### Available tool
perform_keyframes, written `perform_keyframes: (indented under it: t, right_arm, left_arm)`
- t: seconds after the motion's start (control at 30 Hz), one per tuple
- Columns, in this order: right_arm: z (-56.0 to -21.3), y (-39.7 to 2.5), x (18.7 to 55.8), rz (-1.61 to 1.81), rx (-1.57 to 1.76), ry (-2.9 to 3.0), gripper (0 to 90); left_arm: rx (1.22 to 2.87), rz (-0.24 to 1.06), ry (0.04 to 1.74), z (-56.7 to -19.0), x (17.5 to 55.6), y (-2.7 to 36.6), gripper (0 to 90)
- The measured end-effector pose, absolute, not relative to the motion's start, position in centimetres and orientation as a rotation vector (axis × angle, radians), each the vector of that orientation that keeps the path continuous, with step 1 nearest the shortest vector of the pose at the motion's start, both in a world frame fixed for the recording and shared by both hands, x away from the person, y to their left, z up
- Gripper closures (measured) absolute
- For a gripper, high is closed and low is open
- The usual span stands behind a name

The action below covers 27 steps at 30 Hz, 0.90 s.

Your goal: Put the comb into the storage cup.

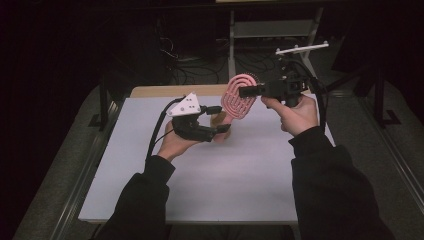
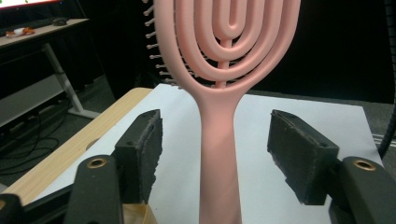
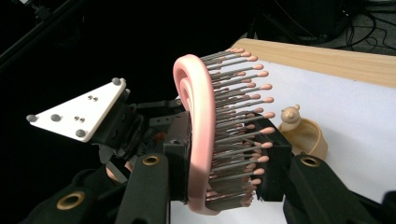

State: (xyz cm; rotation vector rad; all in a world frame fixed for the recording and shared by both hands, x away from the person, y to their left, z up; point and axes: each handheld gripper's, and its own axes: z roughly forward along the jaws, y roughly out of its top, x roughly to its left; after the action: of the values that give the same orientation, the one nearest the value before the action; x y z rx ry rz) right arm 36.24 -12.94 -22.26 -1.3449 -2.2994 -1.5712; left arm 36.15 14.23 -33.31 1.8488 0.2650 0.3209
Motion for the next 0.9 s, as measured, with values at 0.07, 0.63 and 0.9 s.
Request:
perform_keyframes:
  t: [0.07,0.63,0.9]
  right_arm:
    - [-22.2,-13.0,36.2,-1.569,-1.346,-2.302,62.2]
    - [-21.5,-14.3,36.4,-1.576,-1.389,-2.327,62.3]
    - [-20.6,-14.7,36.8,-1.597,-1.407,-2.341,62.2]
  left_arm:
    - [1.841,0.307,0.264,-33.2,36.2,14.6,32.7]
    - [1.874,0.197,0.292,-34.0,36.5,17.3,0.0]
    - [1.852,0.205,0.333,-34.7,36.5,19.7,0.0]
